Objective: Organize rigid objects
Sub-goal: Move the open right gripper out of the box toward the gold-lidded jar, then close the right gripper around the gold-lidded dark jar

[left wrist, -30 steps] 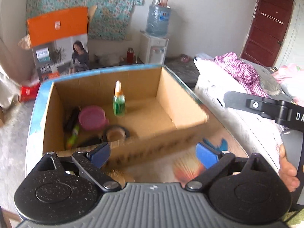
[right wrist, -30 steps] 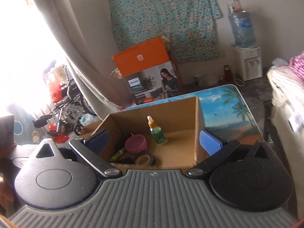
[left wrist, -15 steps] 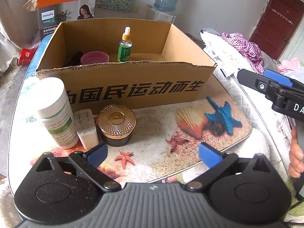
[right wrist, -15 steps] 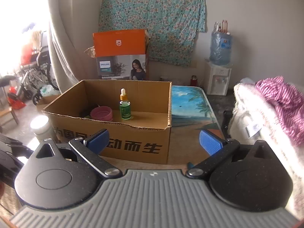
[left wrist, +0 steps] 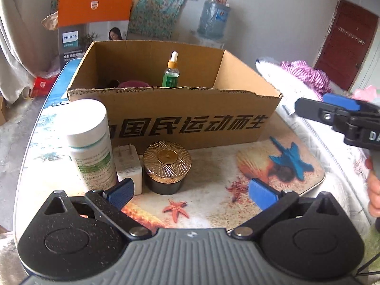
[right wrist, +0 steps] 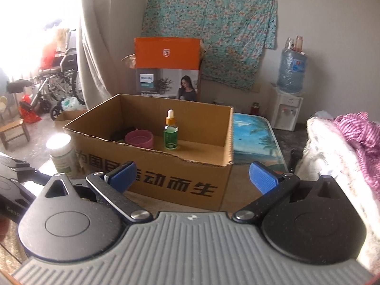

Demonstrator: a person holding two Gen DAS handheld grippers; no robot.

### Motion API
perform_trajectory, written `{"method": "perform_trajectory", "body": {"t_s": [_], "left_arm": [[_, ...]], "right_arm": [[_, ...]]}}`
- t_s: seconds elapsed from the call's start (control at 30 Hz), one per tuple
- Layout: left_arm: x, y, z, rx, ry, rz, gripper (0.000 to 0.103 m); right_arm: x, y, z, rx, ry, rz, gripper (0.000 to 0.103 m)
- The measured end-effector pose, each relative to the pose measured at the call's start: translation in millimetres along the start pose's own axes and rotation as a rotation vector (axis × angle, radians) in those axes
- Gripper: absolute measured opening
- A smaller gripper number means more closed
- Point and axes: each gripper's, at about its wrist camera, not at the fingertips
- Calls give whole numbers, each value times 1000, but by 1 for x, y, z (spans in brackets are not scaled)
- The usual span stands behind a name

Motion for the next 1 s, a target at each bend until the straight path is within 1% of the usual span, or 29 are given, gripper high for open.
{"method": "perform_trajectory", "body": {"t_s": [0.13, 0.2, 0.37, 0.43, 0.53, 0.63, 0.7, 0.8, 0.87, 0.9, 0.97, 1.0], "left_arm": [[4, -7, 8, 9, 23, 8, 103], [4, -10, 11, 5, 46, 24, 103], [0, -17, 20, 7, 113, 87, 103], [-3, -20, 25, 10, 130, 113, 103], [-8, -24, 30, -2, 139, 161, 103], [-13, -27, 33, -20, 136, 204, 102], [-15, -29, 37, -19, 138, 222, 99], [-15, -30, 42, -13, 130, 236, 96], [-15, -29, 46, -1, 112, 233, 93], [-15, -30, 48, 3, 108, 233, 92], [-16, -30, 52, 7, 108, 238, 88], [-16, -29, 53, 5, 110, 240, 87]], "right_arm": [[2, -6, 6, 8, 32, 30, 102], [1, -9, 12, 31, 53, 52, 102], [-3, -21, 32, 116, 184, 152, 102], [0, -25, 46, 157, 222, 183, 102], [10, -29, 63, 204, 267, 203, 102], [23, -32, 79, 230, 330, 210, 100], [30, -33, 88, 244, 367, 213, 96], [39, -33, 105, 275, 412, 211, 83], [44, -34, 118, 298, 438, 204, 68], [47, -34, 124, 312, 443, 198, 65], [53, -36, 135, 333, 448, 181, 53], [55, -37, 140, 341, 452, 175, 52]]}}
Point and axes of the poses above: each gripper's, at about its wrist camera, not at the fingertips, and z roughly the way its jaws point, x to its left, y to its top, and after that the axes turned 6 degrees about z, right-handed
